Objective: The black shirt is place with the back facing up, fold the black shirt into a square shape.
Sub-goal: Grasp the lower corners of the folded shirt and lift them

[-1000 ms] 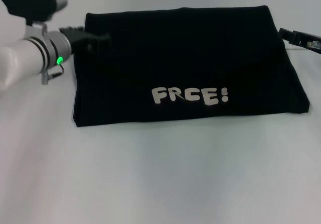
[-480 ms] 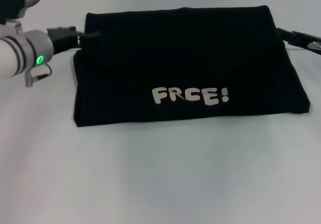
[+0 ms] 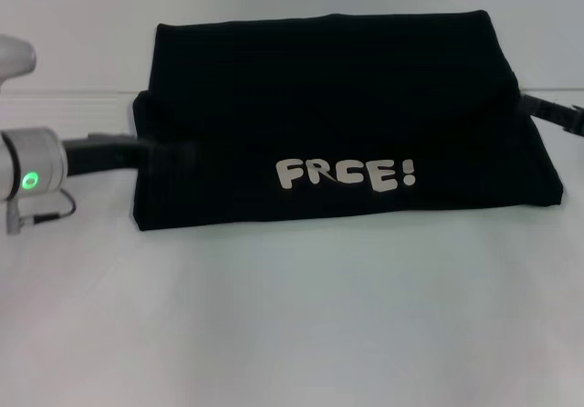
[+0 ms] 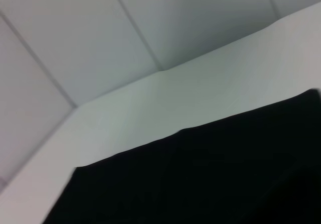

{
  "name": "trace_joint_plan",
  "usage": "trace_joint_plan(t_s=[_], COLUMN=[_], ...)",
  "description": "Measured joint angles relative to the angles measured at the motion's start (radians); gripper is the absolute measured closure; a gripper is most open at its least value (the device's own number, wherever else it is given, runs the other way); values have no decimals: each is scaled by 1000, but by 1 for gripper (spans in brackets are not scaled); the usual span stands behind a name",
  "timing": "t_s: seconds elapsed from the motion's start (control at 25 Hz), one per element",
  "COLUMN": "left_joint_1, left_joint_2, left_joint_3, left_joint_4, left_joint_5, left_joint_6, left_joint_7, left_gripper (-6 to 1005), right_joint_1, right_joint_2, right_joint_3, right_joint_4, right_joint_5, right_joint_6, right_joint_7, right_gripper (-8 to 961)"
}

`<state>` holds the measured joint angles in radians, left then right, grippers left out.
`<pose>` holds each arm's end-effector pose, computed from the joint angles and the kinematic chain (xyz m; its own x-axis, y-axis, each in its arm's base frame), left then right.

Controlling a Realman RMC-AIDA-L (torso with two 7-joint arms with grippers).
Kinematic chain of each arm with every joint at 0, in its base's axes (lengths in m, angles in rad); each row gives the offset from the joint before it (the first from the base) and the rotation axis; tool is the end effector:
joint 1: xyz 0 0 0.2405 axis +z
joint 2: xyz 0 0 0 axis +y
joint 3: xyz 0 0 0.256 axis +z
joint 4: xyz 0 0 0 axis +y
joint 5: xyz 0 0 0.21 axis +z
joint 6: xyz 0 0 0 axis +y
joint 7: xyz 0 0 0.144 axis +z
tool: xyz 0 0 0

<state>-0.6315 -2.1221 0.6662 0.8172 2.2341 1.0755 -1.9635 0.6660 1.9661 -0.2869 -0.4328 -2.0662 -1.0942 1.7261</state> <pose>-0.2689 0.4085 0.0245 0.5981 0.6051 0.5255 0.8014 -0.4572 -0.3856 0.3168 0.4080 0.0598 0.3591 -0.5303 -0.7680 -0.9254 -0.3095 -0.2190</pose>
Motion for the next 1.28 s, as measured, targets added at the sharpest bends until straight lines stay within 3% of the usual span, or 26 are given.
trace_joint_plan(t_s=[0.36,0.68,1.28], left_joint_1=[2,3,8], left_joint_2=[-3,-5,-4], left_joint_3=[1,3,5], left_joint_4=[-56,-80,-77], left_joint_5=[123,128,176], left_joint_6=[-43,-81,-4], left_joint_7=[-102,-138,-142], left_gripper=[216,217,257], right_joint_1=[-67,-74,-82], right_joint_2=[-11,-6,-7], right_joint_3=[-8,-8,-8], right_joint_4=[-30,-29,-28], right_joint_5=[-6,-9,-9], right_joint_6=[-86,-82,-79], right_joint_7=[53,53,53], right_gripper=[243,243,243])
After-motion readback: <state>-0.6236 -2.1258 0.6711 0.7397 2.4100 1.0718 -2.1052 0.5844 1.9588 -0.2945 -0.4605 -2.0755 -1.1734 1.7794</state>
